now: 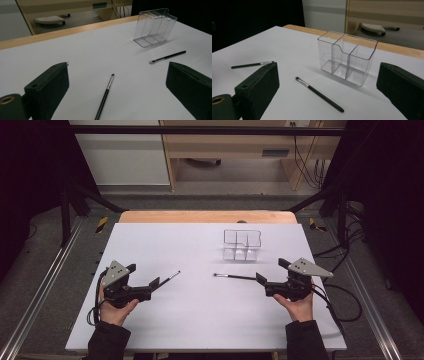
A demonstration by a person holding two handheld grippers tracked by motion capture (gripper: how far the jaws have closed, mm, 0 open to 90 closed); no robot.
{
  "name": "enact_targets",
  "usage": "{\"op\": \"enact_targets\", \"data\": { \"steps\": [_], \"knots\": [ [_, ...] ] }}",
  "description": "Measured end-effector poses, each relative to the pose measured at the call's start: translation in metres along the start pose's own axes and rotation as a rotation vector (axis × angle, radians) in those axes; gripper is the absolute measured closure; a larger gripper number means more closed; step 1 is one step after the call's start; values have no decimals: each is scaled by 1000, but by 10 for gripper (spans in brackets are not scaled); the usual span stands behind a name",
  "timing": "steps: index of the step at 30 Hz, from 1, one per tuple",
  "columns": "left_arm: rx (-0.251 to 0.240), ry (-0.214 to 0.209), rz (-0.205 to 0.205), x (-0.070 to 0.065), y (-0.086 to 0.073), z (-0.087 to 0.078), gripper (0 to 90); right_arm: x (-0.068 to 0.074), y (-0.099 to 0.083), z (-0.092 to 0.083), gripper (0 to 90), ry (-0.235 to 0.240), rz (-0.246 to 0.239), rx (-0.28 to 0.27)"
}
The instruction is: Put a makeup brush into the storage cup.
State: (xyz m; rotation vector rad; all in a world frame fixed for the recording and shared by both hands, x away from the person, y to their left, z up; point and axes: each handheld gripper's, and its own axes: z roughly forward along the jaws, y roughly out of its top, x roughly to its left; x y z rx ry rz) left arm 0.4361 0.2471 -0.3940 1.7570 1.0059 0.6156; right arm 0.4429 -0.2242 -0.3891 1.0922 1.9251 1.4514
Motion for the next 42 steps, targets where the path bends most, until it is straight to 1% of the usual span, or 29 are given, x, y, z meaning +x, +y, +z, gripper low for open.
{"op": "enact_targets", "data": {
  "steps": [5, 8, 11, 12, 15, 18, 20, 24, 28, 31, 33, 37, 38, 39, 42],
  "knots": [
    [2, 3, -6, 1, -1, 1, 42, -1, 0, -3, 50, -6, 3, 0],
    [12, 6, -6, 2, -3, 2, 43, -1, 0, -4, 50, -5, 0, -1],
    [11, -1, -9, 3, -5, 2, 43, 1, 2, -4, 50, -19, -22, 11],
    [11, -1, -8, 3, -5, 2, 43, 1, 2, -4, 50, -19, -22, 11],
    [14, -1, -10, 3, -6, 3, 43, 4, 4, -1, 49, -19, -48, 26],
    [24, 0, -12, 4, -8, 4, 44, 8, 5, 3, 49, -10, -52, 35],
    [30, -1, -14, 3, -9, 5, 44, 11, 6, 7, 48, -8, -58, 52],
    [33, 3, -8, 3, -10, 4, 44, 14, 9, 10, 48, -2, -61, 64],
    [31, 5, -12, 4, -11, 3, 44, 19, 14, 17, 47, 4, -67, 77],
    [37, 6, -13, 4, -12, 3, 45, 25, 16, 29, 46, 18, -80, 107],
    [41, 9, -14, 4, -14, 3, 44, 25, 16, 31, 46, 19, -84, 112],
    [45, 9, -13, 5, -15, 3, 45, 29, 14, 46, 47, 28, -92, 158],
    [46, 9, -11, 4, -15, 4, 46, 31, 12, 53, 49, 30, -104, 179],
    [46, 9, -11, 4, -15, 4, 46, 31, 12, 53, 49, 30, -104, 179],
    [54, 10, -9, 3, -17, 5, 47, 31, 7, 62, 57, 30, -121, 213]
  ]
}}
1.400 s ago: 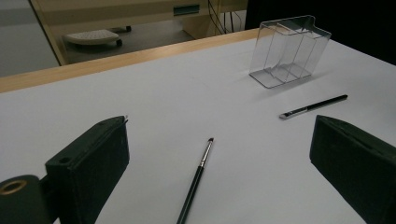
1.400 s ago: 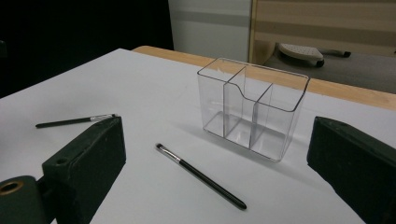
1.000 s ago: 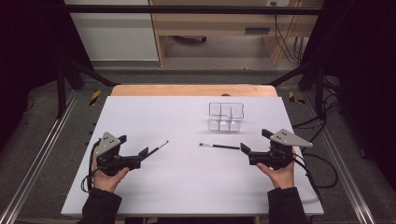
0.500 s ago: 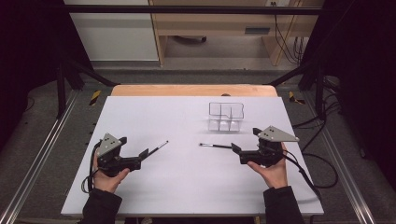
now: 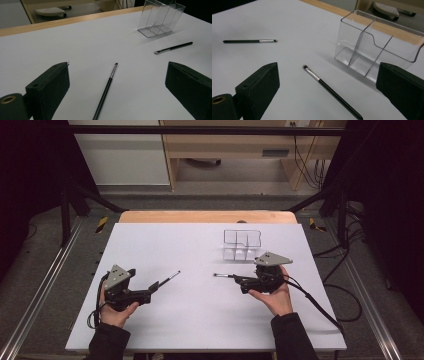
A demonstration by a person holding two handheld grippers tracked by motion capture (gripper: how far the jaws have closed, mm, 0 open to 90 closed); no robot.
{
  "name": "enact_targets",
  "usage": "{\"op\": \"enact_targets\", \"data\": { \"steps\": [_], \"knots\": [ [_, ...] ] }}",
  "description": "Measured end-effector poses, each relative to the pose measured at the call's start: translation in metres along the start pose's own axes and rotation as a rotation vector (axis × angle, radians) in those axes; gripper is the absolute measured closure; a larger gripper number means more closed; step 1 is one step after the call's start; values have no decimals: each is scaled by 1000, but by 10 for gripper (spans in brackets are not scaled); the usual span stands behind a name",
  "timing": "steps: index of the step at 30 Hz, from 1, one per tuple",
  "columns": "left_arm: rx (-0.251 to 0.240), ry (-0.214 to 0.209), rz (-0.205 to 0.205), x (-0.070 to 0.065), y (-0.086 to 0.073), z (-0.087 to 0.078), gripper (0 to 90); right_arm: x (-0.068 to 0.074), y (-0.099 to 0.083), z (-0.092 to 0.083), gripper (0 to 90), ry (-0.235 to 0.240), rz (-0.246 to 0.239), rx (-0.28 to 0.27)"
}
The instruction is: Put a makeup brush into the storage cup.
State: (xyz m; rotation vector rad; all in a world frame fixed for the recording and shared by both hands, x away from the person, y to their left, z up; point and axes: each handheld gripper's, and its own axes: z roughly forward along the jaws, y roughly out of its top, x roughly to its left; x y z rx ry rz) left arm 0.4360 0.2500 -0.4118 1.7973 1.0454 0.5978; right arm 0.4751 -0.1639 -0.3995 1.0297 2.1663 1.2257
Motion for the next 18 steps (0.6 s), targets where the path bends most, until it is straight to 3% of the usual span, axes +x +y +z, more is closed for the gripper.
{"op": "enact_targets", "data": {
  "steps": [6, 18],
  "knots": [
    [12, -2, 10, -2, -1, 3, 47, 0, -6, 24, 74, 8, -5, 53],
    [16, -5, 12, -2, -2, 5, 48, -5, -5, 45, 103, 18, -10, 109]
  ]
}}
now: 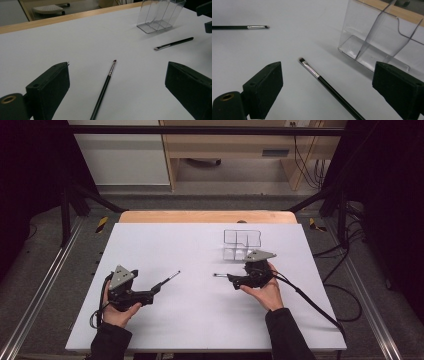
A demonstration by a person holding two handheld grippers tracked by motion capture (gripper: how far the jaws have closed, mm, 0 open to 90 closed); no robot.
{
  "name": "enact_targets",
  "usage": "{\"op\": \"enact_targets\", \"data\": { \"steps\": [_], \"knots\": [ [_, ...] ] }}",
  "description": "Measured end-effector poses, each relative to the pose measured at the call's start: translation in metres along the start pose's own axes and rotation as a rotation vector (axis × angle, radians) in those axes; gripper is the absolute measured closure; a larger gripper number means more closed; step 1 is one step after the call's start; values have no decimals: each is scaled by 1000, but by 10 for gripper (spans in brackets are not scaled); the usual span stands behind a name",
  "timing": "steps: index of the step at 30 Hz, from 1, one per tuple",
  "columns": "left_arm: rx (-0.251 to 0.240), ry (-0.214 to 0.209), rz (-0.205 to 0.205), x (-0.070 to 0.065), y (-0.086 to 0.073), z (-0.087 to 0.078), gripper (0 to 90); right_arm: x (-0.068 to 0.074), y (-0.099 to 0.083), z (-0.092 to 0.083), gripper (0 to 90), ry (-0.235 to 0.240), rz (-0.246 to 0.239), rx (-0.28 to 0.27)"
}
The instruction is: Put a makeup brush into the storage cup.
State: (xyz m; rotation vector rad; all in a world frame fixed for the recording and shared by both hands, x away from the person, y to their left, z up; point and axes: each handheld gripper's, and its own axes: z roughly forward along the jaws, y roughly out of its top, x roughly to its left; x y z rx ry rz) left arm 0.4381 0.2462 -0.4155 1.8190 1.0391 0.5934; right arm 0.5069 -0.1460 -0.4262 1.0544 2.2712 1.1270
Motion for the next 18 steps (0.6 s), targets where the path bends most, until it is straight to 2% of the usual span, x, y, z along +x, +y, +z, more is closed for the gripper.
{"op": "enact_targets", "data": {
  "steps": [1, 3, 7, 13, 18],
  "knots": [
    [-1, -1, -1, 0, 0, 0, 49, 0, 1, 7, 109, -3, -12, 27],
    [-3, -2, -1, 0, 0, 0, 50, 0, 2, 13, 122, -4, -18, 45],
    [-3, -7, -2, 0, 0, 0, 51, 0, 2, 23, 134, -3, -24, 60],
    [-5, -12, 2, -1, 1, -1, 52, -1, -2, 38, 169, -7, -27, 116],
    [-5, -14, 3, -1, 1, -1, 54, -2, -6, 46, 228, 1, -25, 151]
  ]
}}
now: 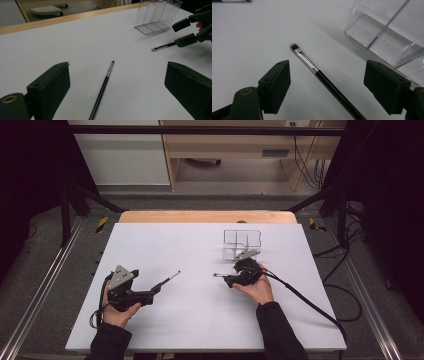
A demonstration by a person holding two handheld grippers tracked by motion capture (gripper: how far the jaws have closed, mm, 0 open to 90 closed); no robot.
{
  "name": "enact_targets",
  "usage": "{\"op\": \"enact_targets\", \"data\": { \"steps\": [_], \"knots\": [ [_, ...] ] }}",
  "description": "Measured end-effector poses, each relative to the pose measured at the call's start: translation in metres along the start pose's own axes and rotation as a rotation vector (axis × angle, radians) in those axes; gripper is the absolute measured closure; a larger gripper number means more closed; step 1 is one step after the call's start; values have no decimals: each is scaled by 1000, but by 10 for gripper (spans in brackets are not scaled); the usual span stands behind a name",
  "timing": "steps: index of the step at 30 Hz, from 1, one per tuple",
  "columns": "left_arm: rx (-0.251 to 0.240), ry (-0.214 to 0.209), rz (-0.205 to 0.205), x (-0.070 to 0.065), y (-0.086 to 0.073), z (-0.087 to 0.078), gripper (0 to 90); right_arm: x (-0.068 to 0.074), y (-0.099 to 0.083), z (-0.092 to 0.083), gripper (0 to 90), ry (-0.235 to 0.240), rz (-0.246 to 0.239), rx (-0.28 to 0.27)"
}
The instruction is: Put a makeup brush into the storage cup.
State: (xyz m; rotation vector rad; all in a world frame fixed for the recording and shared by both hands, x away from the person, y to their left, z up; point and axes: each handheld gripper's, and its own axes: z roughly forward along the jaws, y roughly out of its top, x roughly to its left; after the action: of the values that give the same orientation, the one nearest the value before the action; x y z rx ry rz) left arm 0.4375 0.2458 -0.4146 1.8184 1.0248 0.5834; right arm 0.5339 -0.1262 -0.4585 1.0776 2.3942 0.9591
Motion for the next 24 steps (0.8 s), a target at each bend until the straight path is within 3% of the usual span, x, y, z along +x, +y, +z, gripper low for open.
{"op": "enact_targets", "data": {
  "steps": [11, 24],
  "knots": [
    [-1, -4, 8, -1, 0, -1, 57, 3, -6, 15, 416, 7, -18, 53],
    [-2, -10, 9, -2, 1, -1, 62, 6, -5, 13, 622, 36, -20, 80]
  ]
}}
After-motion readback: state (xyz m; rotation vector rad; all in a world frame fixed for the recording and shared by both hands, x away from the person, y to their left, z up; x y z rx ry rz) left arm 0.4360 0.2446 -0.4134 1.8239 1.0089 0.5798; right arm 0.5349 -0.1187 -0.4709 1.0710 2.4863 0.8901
